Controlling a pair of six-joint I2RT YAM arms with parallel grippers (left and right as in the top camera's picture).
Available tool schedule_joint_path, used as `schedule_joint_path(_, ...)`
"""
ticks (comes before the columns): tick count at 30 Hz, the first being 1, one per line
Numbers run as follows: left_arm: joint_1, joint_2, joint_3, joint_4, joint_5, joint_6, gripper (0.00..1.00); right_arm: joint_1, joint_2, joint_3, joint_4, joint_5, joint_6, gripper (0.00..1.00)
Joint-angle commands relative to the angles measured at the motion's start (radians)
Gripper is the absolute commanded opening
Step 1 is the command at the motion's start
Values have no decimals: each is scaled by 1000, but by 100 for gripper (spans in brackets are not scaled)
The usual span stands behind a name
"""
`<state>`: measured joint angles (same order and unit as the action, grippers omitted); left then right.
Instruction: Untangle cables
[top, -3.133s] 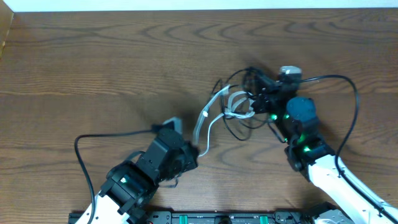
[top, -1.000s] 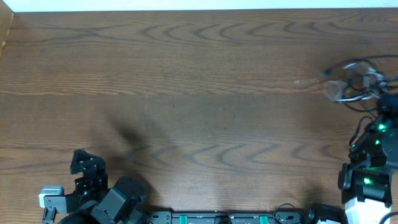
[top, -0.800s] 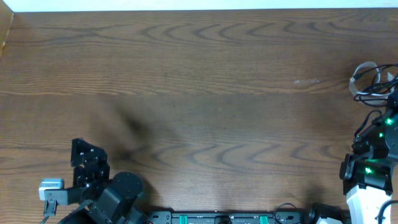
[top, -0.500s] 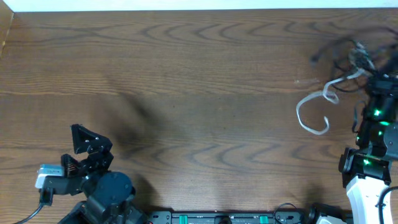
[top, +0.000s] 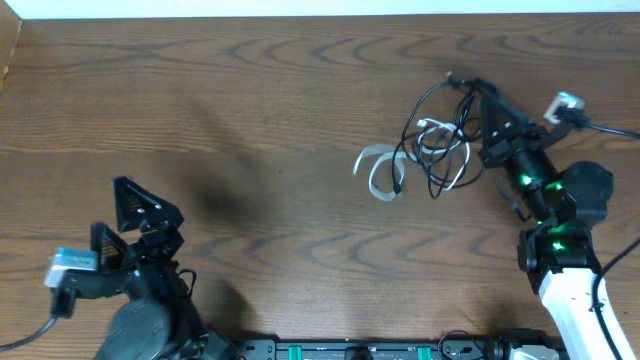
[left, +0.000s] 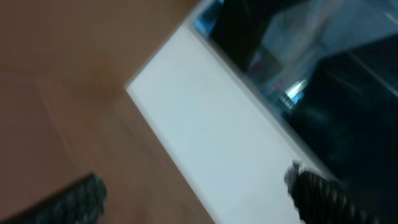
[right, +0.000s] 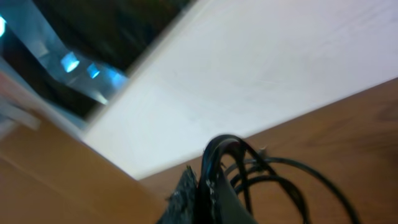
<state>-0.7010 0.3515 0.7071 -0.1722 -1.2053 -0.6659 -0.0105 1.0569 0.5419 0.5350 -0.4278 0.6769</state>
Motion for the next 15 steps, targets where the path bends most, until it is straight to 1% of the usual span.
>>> schedule_joint_path(1, 5, -1, 15, 171, 112, 439, 97, -3, -13, 14, -8, 8, -291, 1)
schedule_joint_path(3, 5, -1, 15, 284, 129, 581, 97, -8, -25, 15, -1, 10, -318, 1)
schedule_joint_path(6, 5, -1, 15, 336, 129, 676, 97, -16, -53, 14, -50, -10, -328, 1)
schedule_joint_path(9, 5, -1, 15, 340, 130, 754, 97, -26, -91, 14, -219, -34, -381, 1)
schedule_joint_path(12, 5, -1, 15, 339, 194, 872, 97, -27, -130, 14, -397, -63, -394, 1)
schedule_joint_path(13, 5, -1, 15, 339, 217, 893, 97, -27, -137, 14, -439, -65, -394, 1)
schedule_joint_path(15, 5, -1, 15, 339, 225, 894, 97, -27, -146, 14, -497, -58, -396, 1)
